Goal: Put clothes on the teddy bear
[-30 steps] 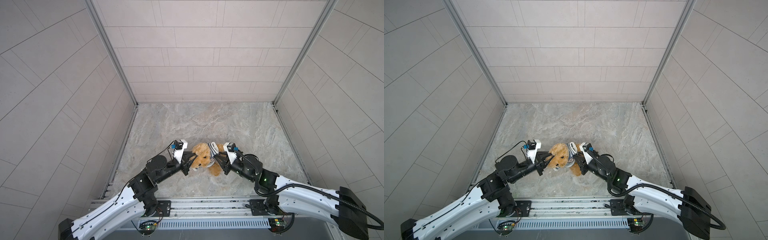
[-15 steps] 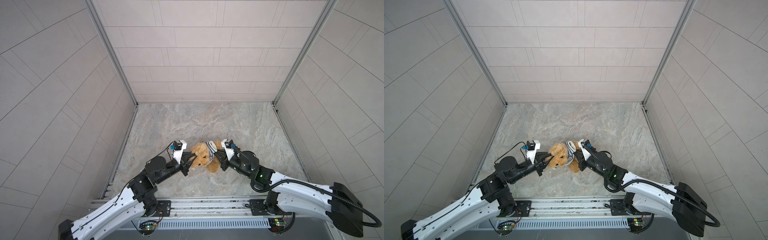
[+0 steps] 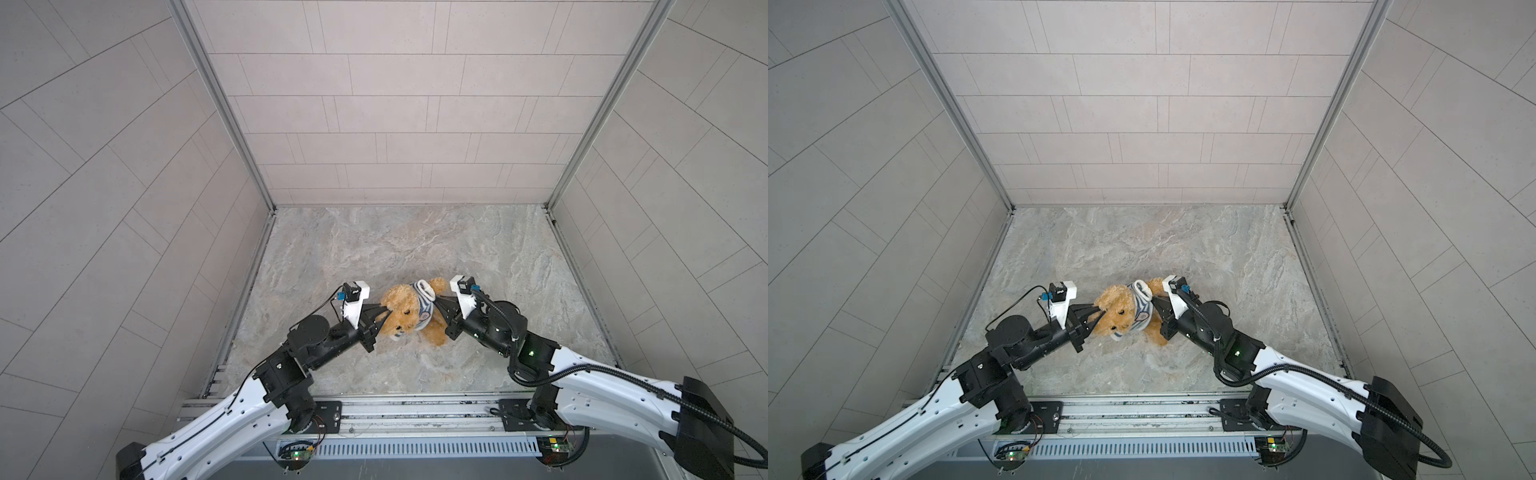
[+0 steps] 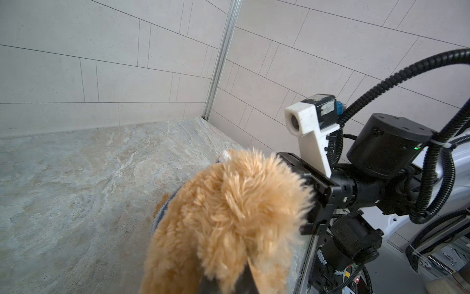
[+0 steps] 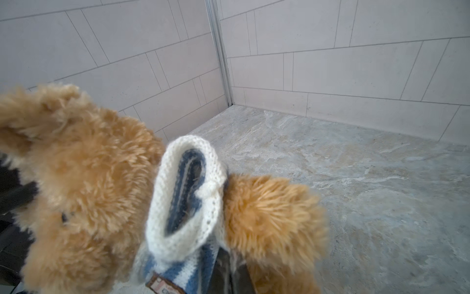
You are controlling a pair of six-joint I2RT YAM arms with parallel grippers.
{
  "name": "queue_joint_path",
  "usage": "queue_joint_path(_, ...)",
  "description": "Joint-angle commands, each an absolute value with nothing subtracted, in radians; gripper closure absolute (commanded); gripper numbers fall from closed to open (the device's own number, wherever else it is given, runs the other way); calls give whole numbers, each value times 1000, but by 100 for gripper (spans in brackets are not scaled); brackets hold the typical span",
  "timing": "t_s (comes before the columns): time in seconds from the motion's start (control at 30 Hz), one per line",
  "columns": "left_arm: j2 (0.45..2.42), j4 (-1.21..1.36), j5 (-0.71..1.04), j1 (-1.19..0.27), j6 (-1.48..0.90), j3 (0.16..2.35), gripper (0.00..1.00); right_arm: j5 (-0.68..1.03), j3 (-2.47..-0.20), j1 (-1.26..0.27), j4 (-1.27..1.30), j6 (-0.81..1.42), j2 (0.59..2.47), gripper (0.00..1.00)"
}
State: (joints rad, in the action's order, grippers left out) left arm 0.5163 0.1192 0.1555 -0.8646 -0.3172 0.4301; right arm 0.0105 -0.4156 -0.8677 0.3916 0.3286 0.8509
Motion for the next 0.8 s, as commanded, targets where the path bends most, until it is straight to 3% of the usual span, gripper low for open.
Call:
queue_joint_path(0.0, 484, 119, 130, -870, -307, 415, 100, -127, -355, -794, 358, 390, 773, 100)
queue_joint_path(0.33, 500, 99, 93, -885, -267, 421, 100, -155, -333, -747, 253, 388, 671, 100)
queue_joint_path(0.57, 489, 128, 120, -889, -246, 422, 100, -128, -352, -731, 248, 426, 824, 100)
queue_joint_path(0.77, 525, 147, 127, -889, -227, 444, 100, 11, -430, -732, 258, 485, 982, 100)
